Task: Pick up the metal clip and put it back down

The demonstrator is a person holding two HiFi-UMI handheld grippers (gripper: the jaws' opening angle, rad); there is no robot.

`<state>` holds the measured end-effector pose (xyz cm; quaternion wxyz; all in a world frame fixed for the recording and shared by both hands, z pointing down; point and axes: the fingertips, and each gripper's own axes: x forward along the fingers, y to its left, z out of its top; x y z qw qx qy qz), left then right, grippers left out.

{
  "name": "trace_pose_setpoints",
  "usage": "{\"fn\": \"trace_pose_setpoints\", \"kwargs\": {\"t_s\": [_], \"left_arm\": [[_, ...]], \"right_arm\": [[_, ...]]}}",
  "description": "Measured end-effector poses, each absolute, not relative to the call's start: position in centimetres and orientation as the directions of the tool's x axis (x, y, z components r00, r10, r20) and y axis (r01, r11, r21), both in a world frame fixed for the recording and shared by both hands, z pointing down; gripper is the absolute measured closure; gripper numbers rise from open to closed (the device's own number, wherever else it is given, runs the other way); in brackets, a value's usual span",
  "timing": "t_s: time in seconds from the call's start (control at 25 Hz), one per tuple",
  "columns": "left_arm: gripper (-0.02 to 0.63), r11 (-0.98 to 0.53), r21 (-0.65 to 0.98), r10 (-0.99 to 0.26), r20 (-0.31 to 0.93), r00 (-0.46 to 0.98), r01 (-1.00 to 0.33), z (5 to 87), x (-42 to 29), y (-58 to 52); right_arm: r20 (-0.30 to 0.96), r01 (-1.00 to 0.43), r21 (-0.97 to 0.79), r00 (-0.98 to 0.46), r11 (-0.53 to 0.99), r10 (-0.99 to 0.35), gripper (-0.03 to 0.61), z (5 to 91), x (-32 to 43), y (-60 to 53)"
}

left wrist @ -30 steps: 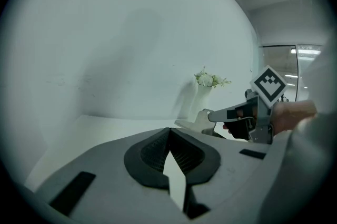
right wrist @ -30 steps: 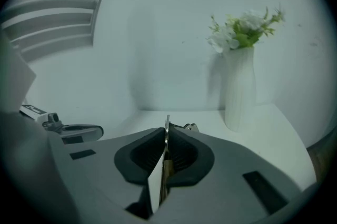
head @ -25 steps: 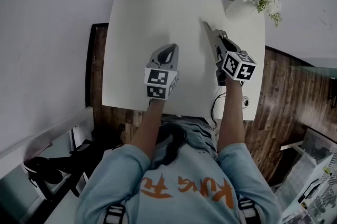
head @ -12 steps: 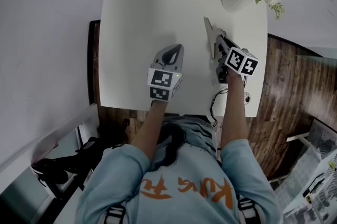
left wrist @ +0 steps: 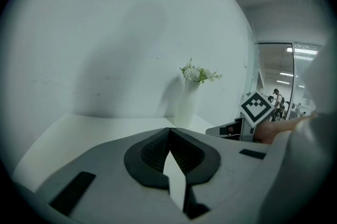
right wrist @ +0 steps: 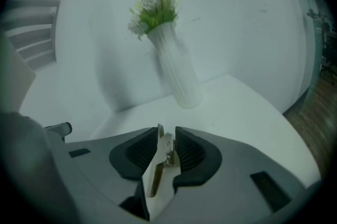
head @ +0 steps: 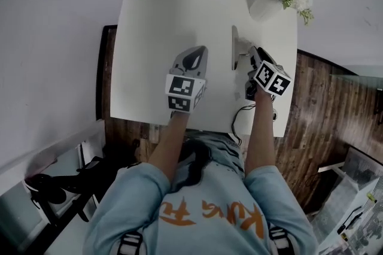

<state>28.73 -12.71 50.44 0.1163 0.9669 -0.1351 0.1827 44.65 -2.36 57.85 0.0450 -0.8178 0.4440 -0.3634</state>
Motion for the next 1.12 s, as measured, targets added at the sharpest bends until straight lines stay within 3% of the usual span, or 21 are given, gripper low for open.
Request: {"fn": "trace_pose_setpoints", "kwargs": {"t_s": [0.16,0.36,0.56,0.88,1.12], "left_arm": [[0.589,-0.940,0.162,-0.247,0.288,0.925,-0.302,46.1,29.3,-12.7],[0.589,-0.943,0.135,-0.281,0.172,0.944,-0.305,40.6,29.6,-12.2],[0.589,-0.944,0.085,-0.313,0.063,0.948,-0.318,35.6,29.5,-11.4],[0.589,-0.941,-0.037,-0.336,0.028,0.941,-0.335,33.0,30.2,-9.5],[0.589,-0.939,-0.031,-0.344,0.032,0.938,-0.343,33.3,30.4,-9.1]], "right_arm": [[0.376,-0.784,-0.339,0.395,-0.521,-0.838,0.492,50.6,44.4,-3.0],[0.178,-0.886,-0.123,0.423,-0.447,-0.888,0.533,41.3,42.9,-2.4],[0.009,-0.913,0.025,0.408,-0.408,-0.913,0.566,34.3,41.2,-0.9],[0.054,-0.933,0.069,0.357,-0.353,-0.933,0.566,33.9,40.5,-0.3],[0.044,-0.938,0.060,0.344,-0.342,-0.938,0.566,33.9,40.7,0.1]]}}
